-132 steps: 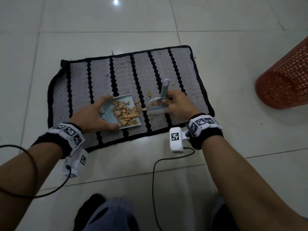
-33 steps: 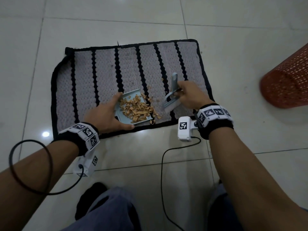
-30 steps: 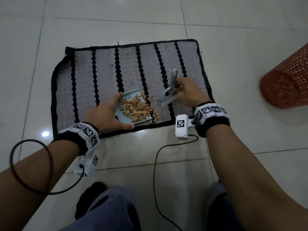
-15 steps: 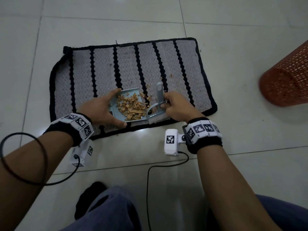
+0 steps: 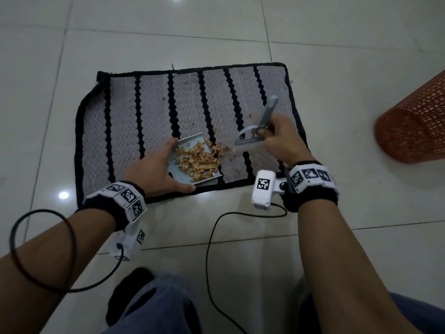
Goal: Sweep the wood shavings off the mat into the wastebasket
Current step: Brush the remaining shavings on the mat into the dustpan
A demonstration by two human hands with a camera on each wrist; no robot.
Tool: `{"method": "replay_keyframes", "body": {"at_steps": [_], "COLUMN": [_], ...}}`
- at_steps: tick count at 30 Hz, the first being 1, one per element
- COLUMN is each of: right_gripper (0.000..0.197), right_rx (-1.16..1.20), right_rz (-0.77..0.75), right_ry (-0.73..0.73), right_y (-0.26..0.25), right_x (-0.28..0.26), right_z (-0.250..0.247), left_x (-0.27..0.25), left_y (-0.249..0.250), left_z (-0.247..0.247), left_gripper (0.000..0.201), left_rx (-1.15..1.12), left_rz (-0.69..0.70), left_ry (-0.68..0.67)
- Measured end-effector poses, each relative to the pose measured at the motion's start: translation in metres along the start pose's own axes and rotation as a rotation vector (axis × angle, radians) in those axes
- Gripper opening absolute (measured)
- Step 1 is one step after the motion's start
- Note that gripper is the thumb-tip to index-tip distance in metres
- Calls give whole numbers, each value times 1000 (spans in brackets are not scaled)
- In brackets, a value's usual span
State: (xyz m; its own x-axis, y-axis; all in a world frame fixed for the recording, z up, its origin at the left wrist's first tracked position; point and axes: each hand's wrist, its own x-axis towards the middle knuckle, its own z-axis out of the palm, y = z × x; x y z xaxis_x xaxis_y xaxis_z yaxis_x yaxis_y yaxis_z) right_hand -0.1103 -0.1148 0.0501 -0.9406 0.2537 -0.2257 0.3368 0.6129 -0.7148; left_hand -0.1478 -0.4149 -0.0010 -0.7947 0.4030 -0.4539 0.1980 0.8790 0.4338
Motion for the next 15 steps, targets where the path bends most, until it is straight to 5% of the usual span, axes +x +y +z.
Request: {"method": "replay_keyframes", "body": {"at_steps": [4, 15], "right_gripper": [19, 17], "right_rx": [-148, -42], "right_rz": [35, -31], "right_ry": [-227, -58], "right_y": [10, -6], "right_x": [-6, 21], "right_z": [4, 17], "left_x": [1, -2], "left_y": [0, 1], "left_z": [-1, -1], "left_gripper": [126, 127], "left_rx": [10, 3], "left_rz": [-4, -15], "left_ry": [1, -6]}}
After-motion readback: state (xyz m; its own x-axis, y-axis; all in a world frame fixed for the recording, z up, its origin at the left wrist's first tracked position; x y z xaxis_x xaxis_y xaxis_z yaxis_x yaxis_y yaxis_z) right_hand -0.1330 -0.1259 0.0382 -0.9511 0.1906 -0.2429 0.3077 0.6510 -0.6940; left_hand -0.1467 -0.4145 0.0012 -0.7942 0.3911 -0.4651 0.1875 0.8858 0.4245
